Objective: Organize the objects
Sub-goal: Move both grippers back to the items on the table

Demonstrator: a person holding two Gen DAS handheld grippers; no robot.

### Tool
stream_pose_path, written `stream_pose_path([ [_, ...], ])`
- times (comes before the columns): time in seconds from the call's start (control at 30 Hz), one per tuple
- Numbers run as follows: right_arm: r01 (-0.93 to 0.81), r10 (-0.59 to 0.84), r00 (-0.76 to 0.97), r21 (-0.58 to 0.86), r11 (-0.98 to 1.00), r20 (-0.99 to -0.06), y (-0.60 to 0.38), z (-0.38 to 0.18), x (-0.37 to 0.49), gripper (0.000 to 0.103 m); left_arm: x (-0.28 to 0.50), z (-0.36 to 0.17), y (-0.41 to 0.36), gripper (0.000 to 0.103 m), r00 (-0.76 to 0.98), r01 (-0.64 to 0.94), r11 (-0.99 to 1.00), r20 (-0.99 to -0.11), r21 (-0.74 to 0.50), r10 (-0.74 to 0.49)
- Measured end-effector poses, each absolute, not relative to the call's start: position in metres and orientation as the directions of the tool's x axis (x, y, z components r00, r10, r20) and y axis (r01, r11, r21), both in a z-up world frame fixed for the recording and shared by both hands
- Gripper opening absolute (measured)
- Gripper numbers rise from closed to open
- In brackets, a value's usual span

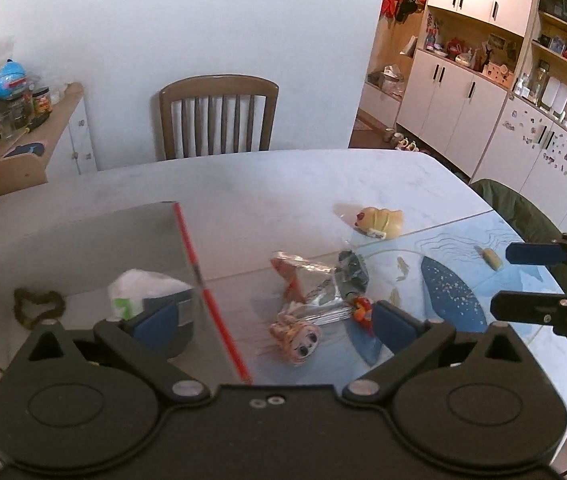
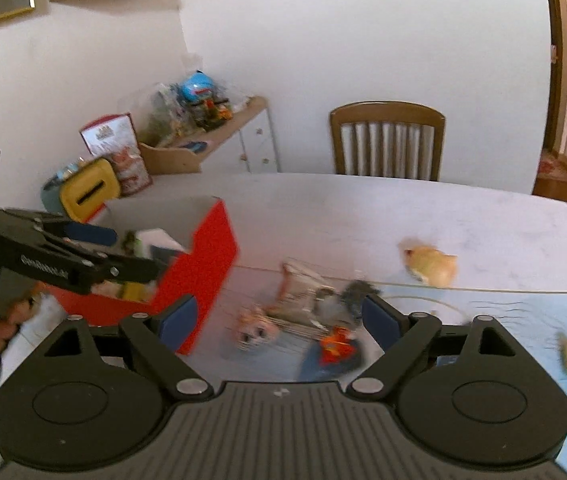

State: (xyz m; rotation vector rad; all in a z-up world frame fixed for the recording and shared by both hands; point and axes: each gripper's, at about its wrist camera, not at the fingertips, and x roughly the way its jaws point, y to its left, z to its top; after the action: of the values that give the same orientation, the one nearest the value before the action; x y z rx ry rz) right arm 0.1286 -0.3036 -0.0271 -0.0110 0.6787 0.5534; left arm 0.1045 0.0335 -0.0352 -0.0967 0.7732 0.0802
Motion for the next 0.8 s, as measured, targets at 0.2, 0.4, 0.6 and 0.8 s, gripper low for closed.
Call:
stream_pose_path([
  [0.2, -0.464, 0.431, 0.652, 0.122, 0.877, -0.624, -0.337, -0.043, 0.141, 0.089, 0.121, -0.058, 0.007, 0.102, 0.704, -0.102, 0.994, -0.709, -0.038, 0.045],
  [0.4, -0.405, 0.379, 0.658, 0.119, 0.907, -0.65, -0.371, -0.063, 0.158, 0.089, 0.136, -0.081, -0.017, 0.102, 0.694, -0.124, 0.992, -0.714, 0.005, 0.09],
  [0.6, -0.337, 0.319, 0.663, 0.111, 0.935, -0.677, -0.409, -0.083, 0.175, 0.089, 0.146, -0.107, -0.031, 0.102, 0.681, -0.197, 0.98, -0.714, 0.033, 0.161],
  [0.8, -0.265, 0.249, 0.67, 0.088, 0.96, -0.699, -0.447, -0.103, 0.192, 0.089, 0.156, -0.13, -0.042, 0.102, 0.668, -0.268, 0.959, -0.7, 0.089, 0.252],
])
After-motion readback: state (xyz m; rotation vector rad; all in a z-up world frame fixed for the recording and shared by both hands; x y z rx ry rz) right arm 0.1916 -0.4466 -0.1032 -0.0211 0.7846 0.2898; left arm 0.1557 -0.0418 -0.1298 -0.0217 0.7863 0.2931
